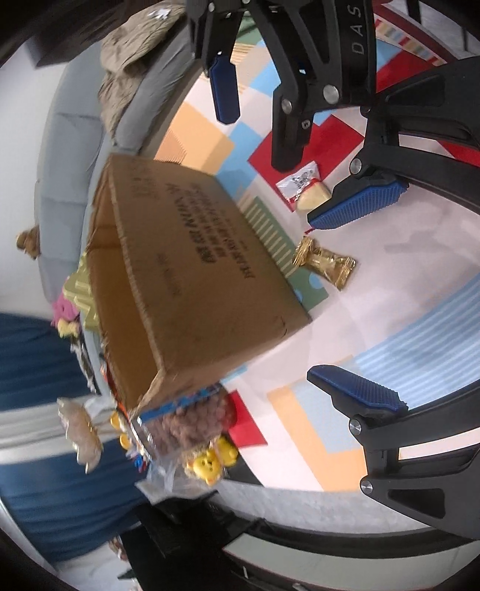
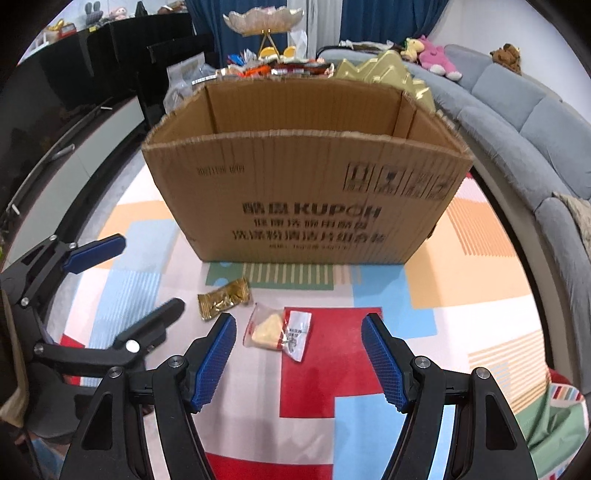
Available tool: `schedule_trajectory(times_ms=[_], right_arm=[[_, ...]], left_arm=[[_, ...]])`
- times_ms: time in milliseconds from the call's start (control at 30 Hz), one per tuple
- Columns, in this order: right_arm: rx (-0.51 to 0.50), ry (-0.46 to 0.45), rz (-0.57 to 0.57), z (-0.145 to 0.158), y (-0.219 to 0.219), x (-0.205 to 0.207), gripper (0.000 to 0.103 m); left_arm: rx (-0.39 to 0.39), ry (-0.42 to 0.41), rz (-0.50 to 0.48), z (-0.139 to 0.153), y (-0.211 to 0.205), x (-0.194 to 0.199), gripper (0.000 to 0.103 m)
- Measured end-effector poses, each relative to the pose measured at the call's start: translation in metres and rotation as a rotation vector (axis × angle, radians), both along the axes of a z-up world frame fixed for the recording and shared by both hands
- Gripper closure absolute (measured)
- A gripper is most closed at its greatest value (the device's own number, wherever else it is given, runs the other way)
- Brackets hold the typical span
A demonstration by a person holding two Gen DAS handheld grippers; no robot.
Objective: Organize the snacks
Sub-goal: 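Close left tool on gold-wrapped candy while right tool grasps cheese-wedge packet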
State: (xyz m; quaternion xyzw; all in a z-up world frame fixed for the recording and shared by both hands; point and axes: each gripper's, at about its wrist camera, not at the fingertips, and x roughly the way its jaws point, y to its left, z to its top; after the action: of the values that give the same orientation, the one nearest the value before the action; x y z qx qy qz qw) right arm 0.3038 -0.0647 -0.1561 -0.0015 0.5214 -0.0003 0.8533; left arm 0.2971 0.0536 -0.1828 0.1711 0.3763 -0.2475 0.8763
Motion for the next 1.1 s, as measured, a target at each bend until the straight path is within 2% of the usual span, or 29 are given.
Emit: schedule_trajectory(times_ms=[200,300,600,800,1100], right_arm=[[0.023,0.056,-0.026,-0.018,-0.002,0.01,0.032],[0.028,0.076,-0.026,-0.025,-0.002,0.015,0.032],[0.051,0.139,-0.021,-0.045,0.004,0.027,0.032],[0.064,0.18,-0.034,-0.057,0.008,0.034,0.032],[0.07,0.238,-0.049,-0.084,0.01,0.048,0.032]], left_arm=[[0.0,0.026,-0.063,-0.017,-0.007,0.011,0.032],[0.011,0.037,-0.109,-0.024,-0.011,0.014,0.04],[0.03,0.062,-0.192,-0.039,-0.02,0.02,0.042],[0.034,0.071,-0.207,-0.045,-0.022,0.023,0.044],[0.048,0.093,-0.229,-0.06,-0.024,0.025,0.057]])
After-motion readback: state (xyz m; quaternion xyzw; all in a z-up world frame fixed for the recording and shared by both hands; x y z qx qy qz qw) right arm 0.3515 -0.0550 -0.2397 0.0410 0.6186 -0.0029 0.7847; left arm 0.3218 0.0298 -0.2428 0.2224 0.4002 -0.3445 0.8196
